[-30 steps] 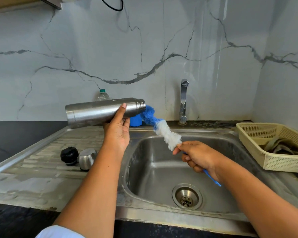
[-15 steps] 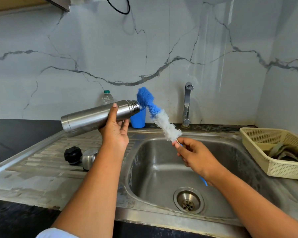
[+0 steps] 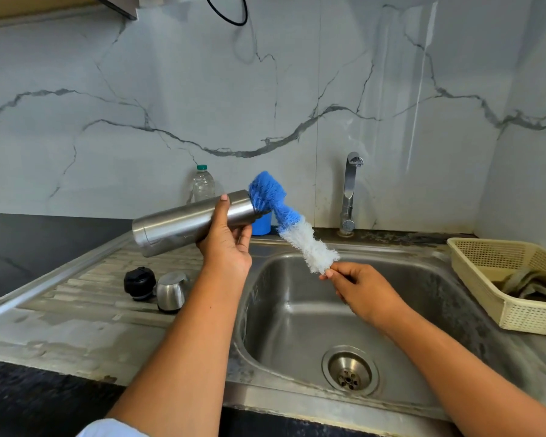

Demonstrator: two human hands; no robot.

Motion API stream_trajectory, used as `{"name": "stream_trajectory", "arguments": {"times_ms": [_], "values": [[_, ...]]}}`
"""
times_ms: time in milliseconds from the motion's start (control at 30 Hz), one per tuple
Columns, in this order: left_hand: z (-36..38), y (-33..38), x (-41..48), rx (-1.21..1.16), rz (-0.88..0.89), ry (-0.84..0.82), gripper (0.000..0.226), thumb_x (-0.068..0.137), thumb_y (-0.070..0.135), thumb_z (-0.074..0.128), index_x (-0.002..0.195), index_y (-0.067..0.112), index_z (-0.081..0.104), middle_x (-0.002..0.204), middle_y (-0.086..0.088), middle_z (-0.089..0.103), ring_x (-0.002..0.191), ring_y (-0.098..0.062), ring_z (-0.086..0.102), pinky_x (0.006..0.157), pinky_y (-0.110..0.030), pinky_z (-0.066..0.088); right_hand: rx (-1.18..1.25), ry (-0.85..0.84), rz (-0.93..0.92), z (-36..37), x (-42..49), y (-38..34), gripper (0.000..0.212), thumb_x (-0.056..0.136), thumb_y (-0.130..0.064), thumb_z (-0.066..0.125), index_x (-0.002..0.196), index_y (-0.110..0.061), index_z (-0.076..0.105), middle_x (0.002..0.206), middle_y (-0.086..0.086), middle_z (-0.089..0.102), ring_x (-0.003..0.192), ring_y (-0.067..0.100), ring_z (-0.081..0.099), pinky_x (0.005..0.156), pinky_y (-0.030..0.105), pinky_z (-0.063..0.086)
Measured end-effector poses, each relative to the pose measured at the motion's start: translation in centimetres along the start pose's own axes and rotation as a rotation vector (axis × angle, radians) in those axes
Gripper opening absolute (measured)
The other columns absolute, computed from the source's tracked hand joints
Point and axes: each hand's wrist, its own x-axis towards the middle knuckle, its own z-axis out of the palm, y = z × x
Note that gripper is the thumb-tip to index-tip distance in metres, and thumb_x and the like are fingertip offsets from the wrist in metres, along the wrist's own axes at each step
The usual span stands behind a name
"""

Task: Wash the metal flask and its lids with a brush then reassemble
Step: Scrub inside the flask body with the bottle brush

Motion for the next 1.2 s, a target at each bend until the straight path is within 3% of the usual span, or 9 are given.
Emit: {"name": "stream_trajectory", "arguments": {"times_ms": [267,433,667,867,967,1200], "values": [[0.1,-0.7,-0.3,0.012,0.005,0.021,0.073,0.069,0.025,0.096,0.130,0.018,0.056,0.120,-0.008,0.073,0.102,-0.024,0.075,0.075,-0.033,0.065,-0.095,0.036,0.015,0.2,0.4,-0.2,0.017,0.103,-0.035,0.057,0.098,-0.034,0.074,0.053,-0.012,0.052,0.046,0.004,0.039,0.049,0.018,0.036],[-0.3,0.3,0.8,0.066,0.083,0.037,0.072,0.069,0.021,0.096,0.128,0.020,0.057,0.122,-0.003,0.072,0.108,-0.022,0.072,0.071,-0.031,0.064,-0.215,-0.007,0.038,-0.5,-0.4,0.2,0.018,0.104,-0.035,0.055,0.105,-0.034,0.073,0.069,-0.004,0.065,0.053,0.007,0.046,0.056,0.025,0.043],[-0.2,-0.7,0.0,0.161,0.080,-0.012,0.058,0.071,0.017,0.094,0.116,0.022,0.058,0.118,0.000,0.073,0.107,-0.018,0.071,0.082,-0.034,0.064,-0.209,0.032,0.049,-0.1,0.0,-0.6,0.019,0.105,-0.034,0.054,0.107,-0.031,0.073,0.069,-0.004,0.063,0.051,0.007,0.044,0.051,0.021,0.039],[-0.2,-0.7,-0.3,0.253,0.145,-0.084,0.060,0.075,0.012,0.091,0.122,0.022,0.055,0.118,0.003,0.072,0.108,-0.013,0.071,0.088,-0.036,0.062,-0.258,-0.002,0.067,-0.1,-0.6,-1.0,0.019,0.106,-0.032,0.052,0.109,-0.031,0.071,0.069,-0.007,0.060,0.053,0.009,0.048,0.050,0.020,0.039],[-0.2,-1.2,-0.4,0.312,0.165,-0.127,0.068,0.075,0.009,0.091,0.130,0.019,0.051,0.117,0.003,0.073,0.104,-0.010,0.072,0.081,-0.032,0.061,-0.293,0.008,0.071,-0.6,-0.3,-1.3,0.020,0.106,-0.033,0.051,0.111,-0.033,0.071,0.076,-0.004,0.065,0.058,0.011,0.051,0.054,0.023,0.041],[-0.5,-0.8,0.3,0.320,0.213,-0.137,0.075,0.074,0.011,0.092,0.135,0.023,0.049,0.120,0.005,0.072,0.109,-0.011,0.071,0.084,-0.033,0.061,-0.245,-0.090,0.086,-0.3,-1.0,-1.9,0.023,0.106,-0.028,0.052,0.099,-0.028,0.073,0.065,-0.006,0.055,0.053,0.010,0.045,0.052,0.022,0.039]]}}
